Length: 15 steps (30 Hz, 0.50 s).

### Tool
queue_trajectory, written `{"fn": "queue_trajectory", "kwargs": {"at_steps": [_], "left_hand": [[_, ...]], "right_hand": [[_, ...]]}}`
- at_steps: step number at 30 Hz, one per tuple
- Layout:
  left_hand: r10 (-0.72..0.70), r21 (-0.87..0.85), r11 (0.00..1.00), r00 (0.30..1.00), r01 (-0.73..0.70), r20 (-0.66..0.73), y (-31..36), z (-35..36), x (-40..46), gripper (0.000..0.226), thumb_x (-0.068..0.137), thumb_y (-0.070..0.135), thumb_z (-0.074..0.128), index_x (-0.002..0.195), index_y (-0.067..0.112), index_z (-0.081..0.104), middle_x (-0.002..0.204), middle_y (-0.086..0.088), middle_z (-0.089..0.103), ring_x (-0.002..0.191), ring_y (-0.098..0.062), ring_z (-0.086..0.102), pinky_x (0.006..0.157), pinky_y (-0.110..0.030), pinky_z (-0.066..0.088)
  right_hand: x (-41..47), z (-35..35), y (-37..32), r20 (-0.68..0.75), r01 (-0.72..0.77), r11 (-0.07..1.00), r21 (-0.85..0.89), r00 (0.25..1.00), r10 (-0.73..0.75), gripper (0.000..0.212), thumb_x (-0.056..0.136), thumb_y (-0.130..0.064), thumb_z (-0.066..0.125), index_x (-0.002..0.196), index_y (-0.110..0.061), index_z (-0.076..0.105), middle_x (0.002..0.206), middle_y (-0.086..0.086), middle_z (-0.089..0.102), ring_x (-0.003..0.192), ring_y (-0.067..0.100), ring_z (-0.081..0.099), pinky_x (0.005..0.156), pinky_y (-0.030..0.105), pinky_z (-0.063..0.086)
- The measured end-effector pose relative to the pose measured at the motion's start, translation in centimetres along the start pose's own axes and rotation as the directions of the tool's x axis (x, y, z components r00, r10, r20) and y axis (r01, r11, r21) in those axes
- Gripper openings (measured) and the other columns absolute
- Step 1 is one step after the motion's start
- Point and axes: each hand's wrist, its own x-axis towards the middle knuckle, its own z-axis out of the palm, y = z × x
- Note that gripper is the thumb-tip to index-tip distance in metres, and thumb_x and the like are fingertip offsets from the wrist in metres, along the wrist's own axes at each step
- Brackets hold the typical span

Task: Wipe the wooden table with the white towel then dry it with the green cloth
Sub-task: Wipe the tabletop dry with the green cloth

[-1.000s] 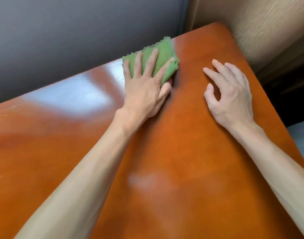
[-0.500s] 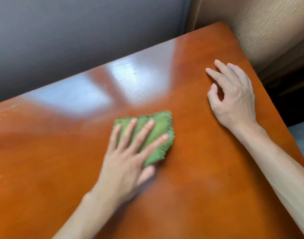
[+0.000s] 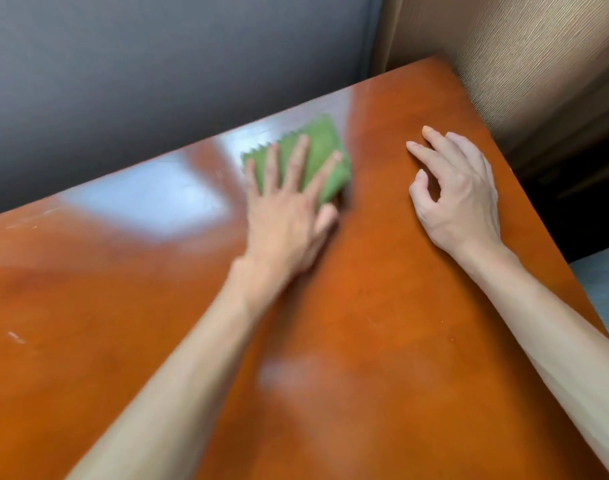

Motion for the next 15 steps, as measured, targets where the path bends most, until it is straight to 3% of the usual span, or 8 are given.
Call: {"fn": "queue_trajectory", "kwargs": {"at_steps": [4,8,11,15], "left_hand": [[0.204,-0.035,0.978,0.979,-0.204,-0.01,6.4,1.3,-8.2,0.075,0.083,0.051,0.042,0.155,0.039,0.029,0.165,-0.007,0.024,0.151,-0.042,0.017,0.116,-0.067,0.015],[0.297,0.002,0.955,0.953,-0.298,0.066,8.3,1.8,-16.2,0.084,0.076,0.054,0.044,0.156,0.041,0.023,0.166,-0.004,0.019,0.152,-0.04,0.014,0.116,-0.063,0.014],[0.227,0.022,0.973,0.969,-0.23,0.102,5.5,1.4,-19.9,0.086,0.075,0.051,0.047,0.157,0.042,0.021,0.166,-0.002,0.02,0.151,-0.038,0.019,0.115,-0.06,0.018],[-0.085,0.019,0.996,0.995,0.084,0.057,-3.7,0.7,-21.4,0.08,0.081,0.049,0.047,0.156,0.044,0.02,0.163,-0.002,0.028,0.149,-0.037,0.027,0.115,-0.059,0.023]], "right_hand": [[-0.1,-0.1,-0.1,0.007,0.012,1.0,0.002,1.0,-0.012,0.044,0.1,-0.024,0.045,0.142,-0.022,0.056,0.155,0.0,0.047,0.145,0.023,0.035,0.121,0.037,0.021],[-0.2,-0.1,-0.3,0.057,0.012,1.0,-0.007,0.998,-0.012,0.044,0.103,-0.028,0.042,0.146,-0.023,0.051,0.157,0.001,0.042,0.147,0.023,0.031,0.122,0.044,0.02],[-0.3,-0.4,-0.7,0.119,0.033,0.997,-0.066,0.993,-0.025,0.051,0.103,-0.036,0.035,0.15,-0.021,0.046,0.16,0.004,0.037,0.149,0.026,0.029,0.123,0.047,0.018],[-0.5,-1.2,-1.6,0.219,0.044,0.983,-0.176,0.976,-0.004,0.06,0.101,-0.042,0.026,0.155,-0.017,0.036,0.164,0.009,0.028,0.15,0.032,0.024,0.124,0.053,0.015]]}}
